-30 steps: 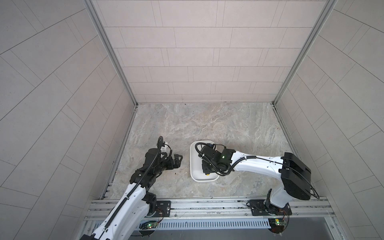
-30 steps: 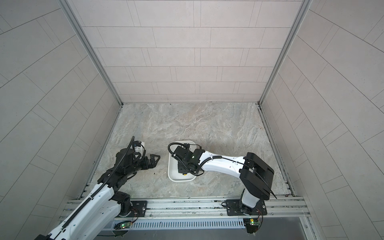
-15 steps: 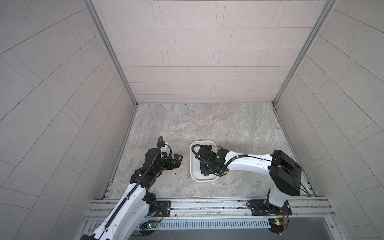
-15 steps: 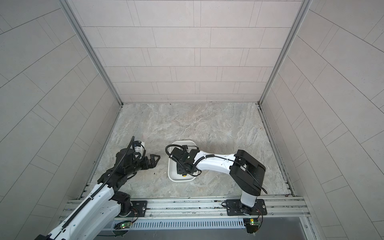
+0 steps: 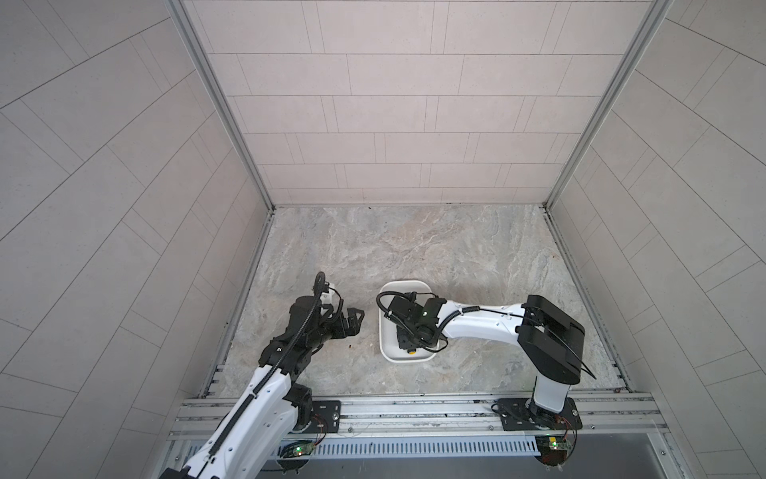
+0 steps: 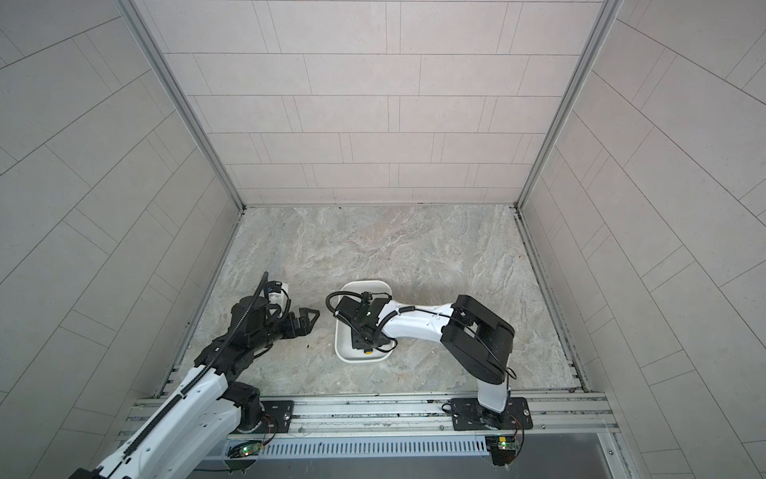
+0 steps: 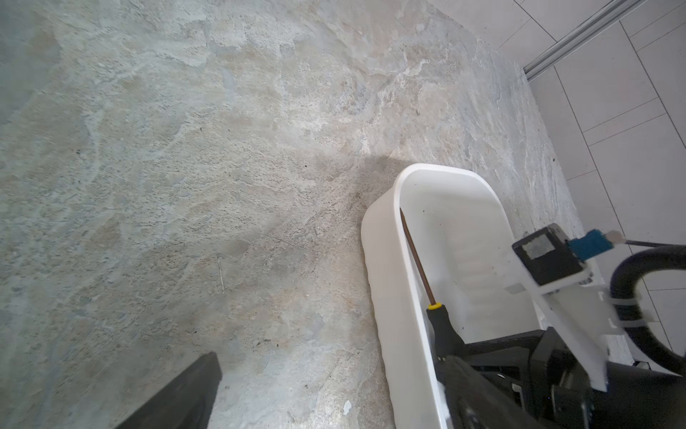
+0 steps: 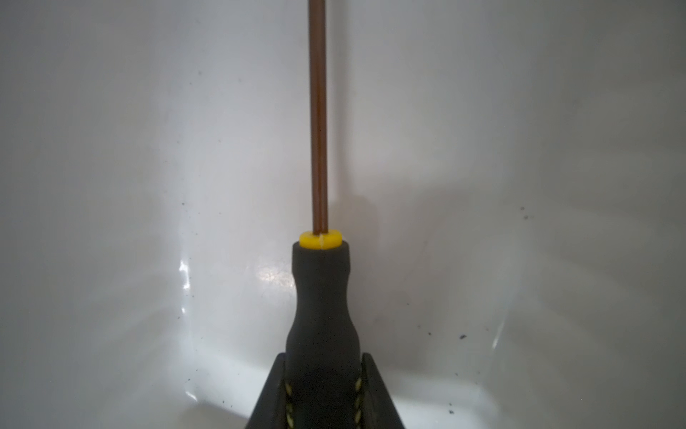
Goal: Put the screwdriver in the bin
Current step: Place the screwdriver into the bin.
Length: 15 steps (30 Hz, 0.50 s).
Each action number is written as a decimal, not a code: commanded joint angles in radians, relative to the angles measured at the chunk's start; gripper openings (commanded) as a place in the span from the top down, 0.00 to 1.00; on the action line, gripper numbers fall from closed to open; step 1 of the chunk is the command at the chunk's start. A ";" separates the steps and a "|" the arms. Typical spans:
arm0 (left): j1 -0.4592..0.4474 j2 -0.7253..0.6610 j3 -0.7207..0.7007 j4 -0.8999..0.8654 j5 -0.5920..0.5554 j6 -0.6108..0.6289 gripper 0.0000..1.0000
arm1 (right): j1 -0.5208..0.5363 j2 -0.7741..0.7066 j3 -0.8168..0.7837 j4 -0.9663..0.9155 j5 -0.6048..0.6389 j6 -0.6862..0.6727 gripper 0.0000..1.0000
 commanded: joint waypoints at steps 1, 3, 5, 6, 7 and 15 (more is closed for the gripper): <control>-0.003 -0.007 -0.008 0.004 -0.003 0.009 0.00 | 0.005 0.014 0.021 -0.037 0.031 -0.002 0.93; -0.003 -0.007 -0.008 0.004 -0.003 0.009 0.00 | 0.004 0.015 0.023 -0.037 0.031 -0.002 0.84; -0.004 -0.006 -0.009 0.004 -0.003 0.009 0.00 | 0.005 0.012 0.024 -0.039 0.033 -0.003 0.77; -0.004 -0.006 -0.009 0.004 -0.003 0.009 0.00 | 0.004 0.012 0.025 -0.041 0.034 -0.005 0.75; -0.003 -0.005 -0.009 0.004 -0.003 0.009 0.00 | 0.005 0.011 0.026 -0.044 0.036 -0.006 0.72; -0.003 -0.007 -0.008 0.004 -0.002 0.009 0.00 | 0.005 -0.002 0.034 -0.069 0.048 -0.014 0.58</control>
